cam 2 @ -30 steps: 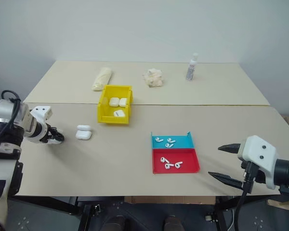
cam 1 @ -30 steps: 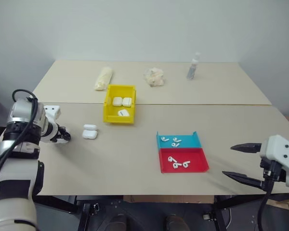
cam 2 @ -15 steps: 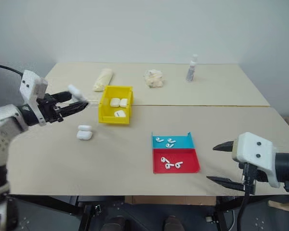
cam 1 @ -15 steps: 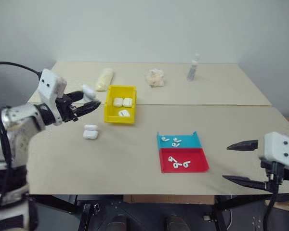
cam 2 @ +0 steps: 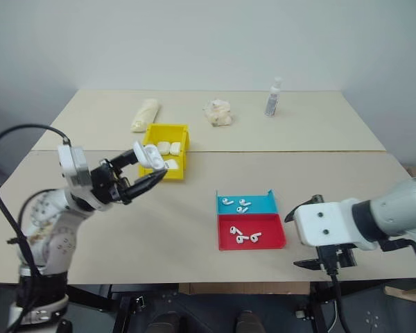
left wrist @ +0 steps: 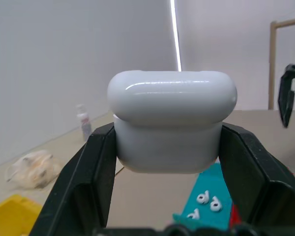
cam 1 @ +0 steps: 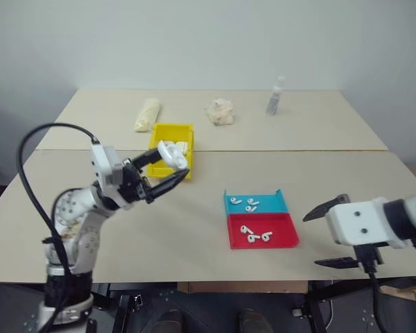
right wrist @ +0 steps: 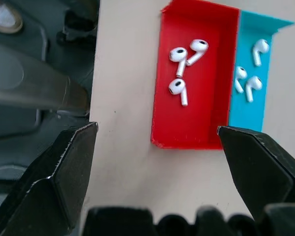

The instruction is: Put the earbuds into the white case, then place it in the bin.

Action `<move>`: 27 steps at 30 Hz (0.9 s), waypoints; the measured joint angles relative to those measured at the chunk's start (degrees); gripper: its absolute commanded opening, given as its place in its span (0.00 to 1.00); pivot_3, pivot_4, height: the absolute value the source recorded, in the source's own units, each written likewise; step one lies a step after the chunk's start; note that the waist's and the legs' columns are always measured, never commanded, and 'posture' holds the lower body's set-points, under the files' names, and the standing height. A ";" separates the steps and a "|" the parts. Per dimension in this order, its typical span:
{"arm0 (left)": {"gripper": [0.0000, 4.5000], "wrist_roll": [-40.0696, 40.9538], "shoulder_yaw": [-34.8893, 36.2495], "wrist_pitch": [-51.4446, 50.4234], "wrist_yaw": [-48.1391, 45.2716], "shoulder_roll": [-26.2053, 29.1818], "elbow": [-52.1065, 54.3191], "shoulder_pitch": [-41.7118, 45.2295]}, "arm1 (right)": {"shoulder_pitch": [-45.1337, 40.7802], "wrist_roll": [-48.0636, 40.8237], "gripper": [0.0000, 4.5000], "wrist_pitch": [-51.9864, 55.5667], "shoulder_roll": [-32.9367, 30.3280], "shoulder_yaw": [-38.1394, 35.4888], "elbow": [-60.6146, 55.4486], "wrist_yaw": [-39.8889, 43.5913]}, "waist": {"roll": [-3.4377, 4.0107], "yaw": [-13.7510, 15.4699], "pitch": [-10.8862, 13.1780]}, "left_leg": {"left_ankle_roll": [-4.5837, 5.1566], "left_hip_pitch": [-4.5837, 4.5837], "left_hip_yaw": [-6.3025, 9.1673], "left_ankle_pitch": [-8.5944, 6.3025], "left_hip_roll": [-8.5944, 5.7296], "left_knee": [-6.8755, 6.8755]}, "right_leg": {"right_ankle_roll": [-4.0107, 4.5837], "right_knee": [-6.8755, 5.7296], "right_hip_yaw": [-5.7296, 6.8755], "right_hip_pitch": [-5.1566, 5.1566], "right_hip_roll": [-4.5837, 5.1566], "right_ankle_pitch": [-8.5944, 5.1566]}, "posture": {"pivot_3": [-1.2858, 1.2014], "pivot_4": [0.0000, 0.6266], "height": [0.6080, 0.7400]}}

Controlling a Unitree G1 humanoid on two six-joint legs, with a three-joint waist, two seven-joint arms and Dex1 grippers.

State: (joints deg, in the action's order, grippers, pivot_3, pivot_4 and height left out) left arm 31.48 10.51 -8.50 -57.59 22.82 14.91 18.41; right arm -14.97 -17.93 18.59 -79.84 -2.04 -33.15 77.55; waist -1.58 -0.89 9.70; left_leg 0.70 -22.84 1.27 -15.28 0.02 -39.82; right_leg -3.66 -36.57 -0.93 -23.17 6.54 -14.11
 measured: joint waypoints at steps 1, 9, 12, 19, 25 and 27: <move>0.62 -0.02 -0.71 1.24 -0.42 -0.59 -0.03 -0.66 | -3.94 1.87 1.00 -0.90 1.37 3.66 1.09 1.07 | 0.00 -0.11 0.00 | 0.00 0.03 -0.01 0.00 0.00 -0.01 | 0.00 0.01 -0.01 0.02 0.00 0.00 | 0.52 0.24 1.00; 0.62 -2.23 -7.00 8.96 -2.57 -3.24 -1.21 -6.26 | -20.02 15.97 0.81 -5.34 11.99 21.87 9.77 7.04 | 0.01 0.11 0.00 | -0.01 -0.01 0.02 0.00 -0.02 0.00 | 0.00 -0.04 0.01 -0.03 0.00 0.00 | 0.52 0.24 1.00; 0.62 -2.40 -7.63 11.31 -3.16 -3.16 -2.38 -6.73 | -21.10 19.98 0.81 -5.91 15.35 24.98 11.13 7.35 | 0.02 0.25 0.00 | -0.01 -0.03 0.04 0.01 -0.03 -0.02 | 0.00 -0.07 0.02 -0.04 0.01 0.00 | 0.52 0.24 1.00; 0.62 -3.71 -8.72 13.79 -2.91 -2.80 -3.83 -6.78 | -22.74 26.39 0.69 -5.94 20.96 28.93 13.40 7.31 | 0.03 0.19 -0.01 | -0.01 0.00 0.04 0.01 -0.02 -0.01 | 0.00 -0.10 0.01 -0.05 -0.01 0.00 | 0.52 0.24 1.00; 0.62 -4.43 -9.66 14.14 -1.80 -2.80 -4.11 -6.74 | -23.94 30.22 0.61 -7.41 24.60 31.02 16.10 7.40 | 0.03 0.18 -0.01 | -0.01 0.01 0.05 0.01 -0.02 -0.01 | 0.00 -0.10 0.02 -0.05 -0.02 0.00 | 0.52 0.24 1.00; 0.62 -4.48 -10.00 14.17 -1.45 -2.80 -4.11 -6.73 | -24.71 30.79 0.61 -7.71 25.45 31.05 16.93 7.47 | 0.03 0.18 -0.01 | -0.02 0.00 0.06 0.01 -0.02 -0.01 | 0.00 -0.10 0.02 -0.04 -0.01 0.00 | 0.52 0.24 1.00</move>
State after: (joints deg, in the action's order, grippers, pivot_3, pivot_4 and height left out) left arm 27.01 0.51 5.67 -59.04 20.02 10.80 11.68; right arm -39.68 12.86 10.88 -54.39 29.01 -16.22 85.02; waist -1.54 -0.71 9.69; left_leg 0.68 -22.84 1.33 -15.27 0.00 -39.83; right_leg -3.66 -36.67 -0.91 -23.21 6.52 -14.11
